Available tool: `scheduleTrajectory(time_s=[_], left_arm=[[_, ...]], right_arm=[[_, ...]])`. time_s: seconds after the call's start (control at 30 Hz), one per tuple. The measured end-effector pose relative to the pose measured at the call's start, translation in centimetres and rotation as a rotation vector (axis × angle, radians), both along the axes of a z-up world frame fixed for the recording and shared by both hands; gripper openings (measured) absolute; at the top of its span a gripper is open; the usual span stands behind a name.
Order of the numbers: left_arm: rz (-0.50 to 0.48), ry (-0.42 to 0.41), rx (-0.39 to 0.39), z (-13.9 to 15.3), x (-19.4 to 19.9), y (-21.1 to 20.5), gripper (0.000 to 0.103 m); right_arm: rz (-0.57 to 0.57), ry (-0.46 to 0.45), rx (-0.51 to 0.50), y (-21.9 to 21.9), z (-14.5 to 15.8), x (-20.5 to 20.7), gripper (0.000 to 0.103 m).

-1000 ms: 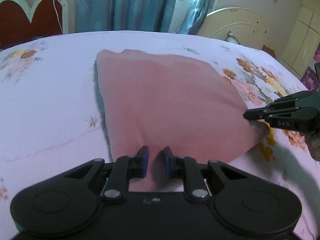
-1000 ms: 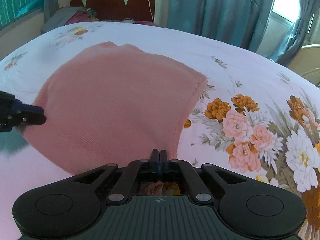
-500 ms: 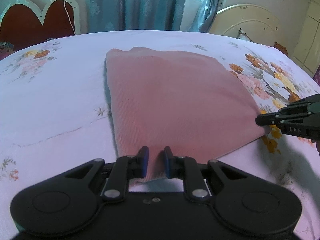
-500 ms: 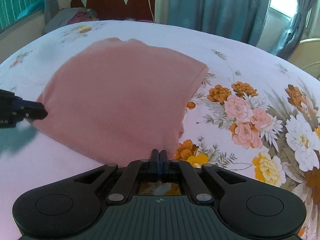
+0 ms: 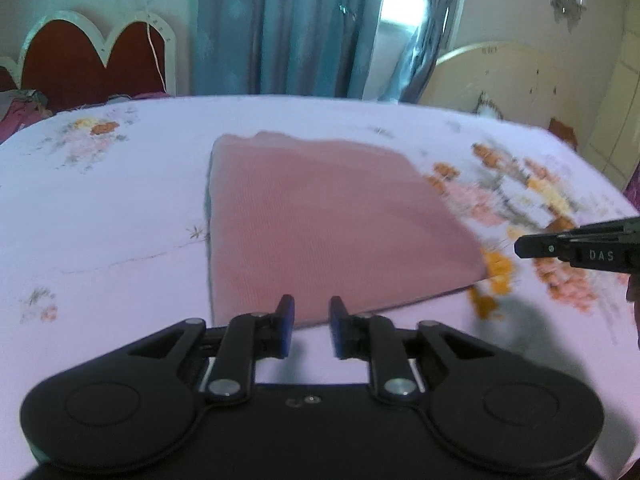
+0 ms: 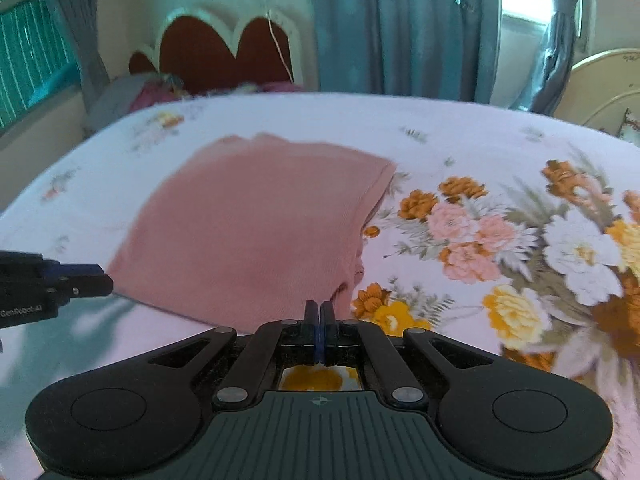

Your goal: Fold small clothes

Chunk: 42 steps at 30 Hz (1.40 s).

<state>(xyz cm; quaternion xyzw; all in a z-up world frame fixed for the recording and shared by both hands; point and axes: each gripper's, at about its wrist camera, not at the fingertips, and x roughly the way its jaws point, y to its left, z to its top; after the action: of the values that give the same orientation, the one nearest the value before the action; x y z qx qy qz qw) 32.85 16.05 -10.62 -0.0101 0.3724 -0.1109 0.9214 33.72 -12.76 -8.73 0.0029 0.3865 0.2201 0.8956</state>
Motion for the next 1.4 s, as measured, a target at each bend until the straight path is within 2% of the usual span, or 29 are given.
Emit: scheduleTrajectory(time_s=[0.07,0.1,0.13,0.17,0.2,0.23,0.33,0.47,0.6,0.9,1.4], left_arm=[[0.019,-0.018,-0.014,1.0,-1.5,-0.5,0.033],[0.032,-0.022,-0.013,1.4,-2.1,-0.8,0.049],[0.059,-0.033,0.001,1.9,-2.9,-1.2,0.088],[0.095,-0.061,0.030,2.3,-3.7,-1.7,0.103],[0.140,-0.119,0.068,2.8,-4.7,-2.1,0.103],[0.164,-0.153,0.096,3.2,-5.7,-2.6,0.103],[0.153,-0.138,0.060,4.3,-7.6,-3.1,0.103],[0.159,-0.156,0.069,5.8,-10.8,-4.0,0.103],[0.168,-0.161,0.039,7.2,-13.7,-4.4,0.103],[0.142,-0.205,0.042,9.4,-18.6,-6.3,0.103],[0.123,-0.263,0.050,11.1,-21.5,-7.7,0.103]], right_arm=[[-0.014,-0.016,0.035,-1.1,1.5,-1.6,0.000],[-0.029,-0.020,0.042,-1.3,2.0,-2.4,0.000],[-0.054,-0.029,0.037,-1.6,2.5,-3.0,0.005],[-0.099,-0.058,0.023,-2.0,3.1,-4.0,0.058],[-0.134,-0.111,0.027,-2.3,3.7,-5.1,0.100],[-0.148,-0.172,0.034,-2.8,4.1,-6.3,0.103],[-0.157,-0.168,0.021,-3.3,5.0,-8.2,0.103],[-0.179,-0.175,0.005,-3.7,6.2,-10.9,0.103],[-0.190,-0.169,0.025,-4.5,7.3,-14.4,0.103],[-0.138,-0.210,0.029,-4.6,9.8,-20.9,0.103],[-0.177,-0.243,0.055,-6.2,12.1,-23.8,0.103]])
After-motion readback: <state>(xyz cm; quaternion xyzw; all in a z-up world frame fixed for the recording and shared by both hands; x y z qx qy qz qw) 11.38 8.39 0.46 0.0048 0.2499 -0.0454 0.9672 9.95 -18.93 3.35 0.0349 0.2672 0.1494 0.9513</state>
